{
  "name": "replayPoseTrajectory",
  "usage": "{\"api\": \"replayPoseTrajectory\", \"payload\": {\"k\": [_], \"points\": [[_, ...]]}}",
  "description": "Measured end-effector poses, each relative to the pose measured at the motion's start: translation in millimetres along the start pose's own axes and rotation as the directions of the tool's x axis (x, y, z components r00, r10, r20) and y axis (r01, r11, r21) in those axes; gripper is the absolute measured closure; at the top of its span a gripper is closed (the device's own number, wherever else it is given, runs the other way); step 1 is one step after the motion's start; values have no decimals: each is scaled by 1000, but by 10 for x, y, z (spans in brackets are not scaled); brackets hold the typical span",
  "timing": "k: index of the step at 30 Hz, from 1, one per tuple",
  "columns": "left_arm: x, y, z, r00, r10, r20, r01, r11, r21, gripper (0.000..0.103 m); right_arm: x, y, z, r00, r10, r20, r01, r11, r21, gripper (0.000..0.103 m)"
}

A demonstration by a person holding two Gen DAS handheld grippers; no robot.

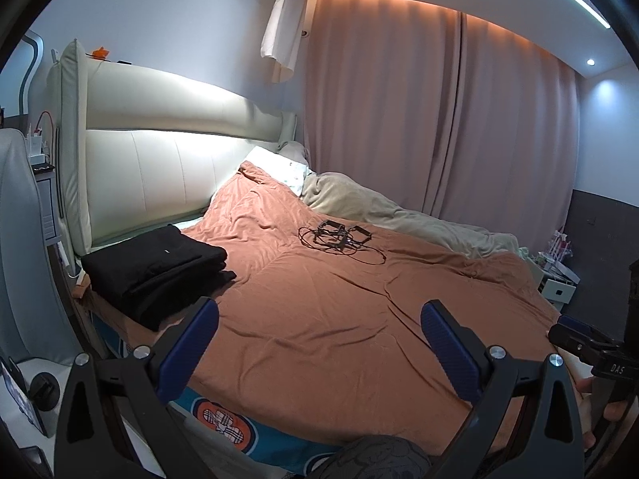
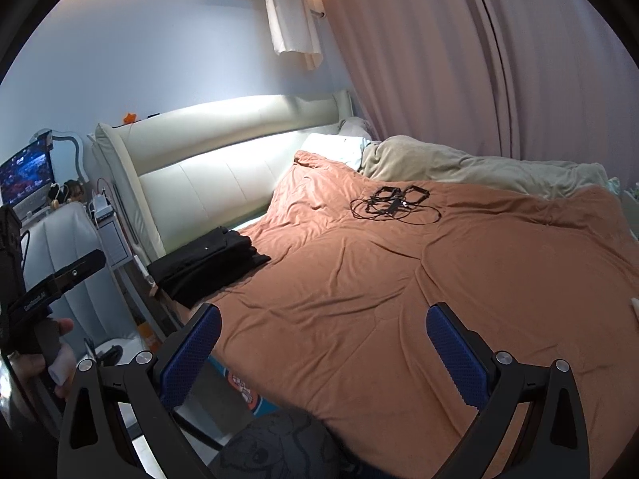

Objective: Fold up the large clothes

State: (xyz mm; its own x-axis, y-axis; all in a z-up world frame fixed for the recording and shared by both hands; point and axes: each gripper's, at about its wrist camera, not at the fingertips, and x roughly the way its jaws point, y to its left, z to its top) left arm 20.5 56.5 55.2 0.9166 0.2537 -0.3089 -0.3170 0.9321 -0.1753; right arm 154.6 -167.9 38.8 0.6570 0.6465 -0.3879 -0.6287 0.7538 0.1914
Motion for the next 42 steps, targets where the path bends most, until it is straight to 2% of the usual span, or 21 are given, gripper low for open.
{"api": "replayPoseTrajectory", "payload": {"k": [9, 15, 23, 34, 42], "points": [[-162, -125, -281, 1000, -1, 11, 1, 999, 37, 0, -358, -40, -240, 997, -65, 38, 64, 998, 8, 0], [-185, -129, -390, 1000, -10, -8, 11, 999, 36, 0, -411, -52, -283, 997, -59, 44, 59, 998, 21, 0], [-196, -82, -351, 1000, -1, 15, 1, 1000, 23, 0, -294, 27, -282, 998, -48, 31, 47, 999, 7, 0], [-139, -68, -320, 1000, 5, 2, -5, 1000, 15, 0, -274, 33, -322, 998, -57, 24, 57, 998, 18, 0], [-152, -141, -330, 1000, 15, 13, -15, 999, 38, 0, -289, 0, -363, 998, -66, 23, 65, 997, 31, 0]]}}
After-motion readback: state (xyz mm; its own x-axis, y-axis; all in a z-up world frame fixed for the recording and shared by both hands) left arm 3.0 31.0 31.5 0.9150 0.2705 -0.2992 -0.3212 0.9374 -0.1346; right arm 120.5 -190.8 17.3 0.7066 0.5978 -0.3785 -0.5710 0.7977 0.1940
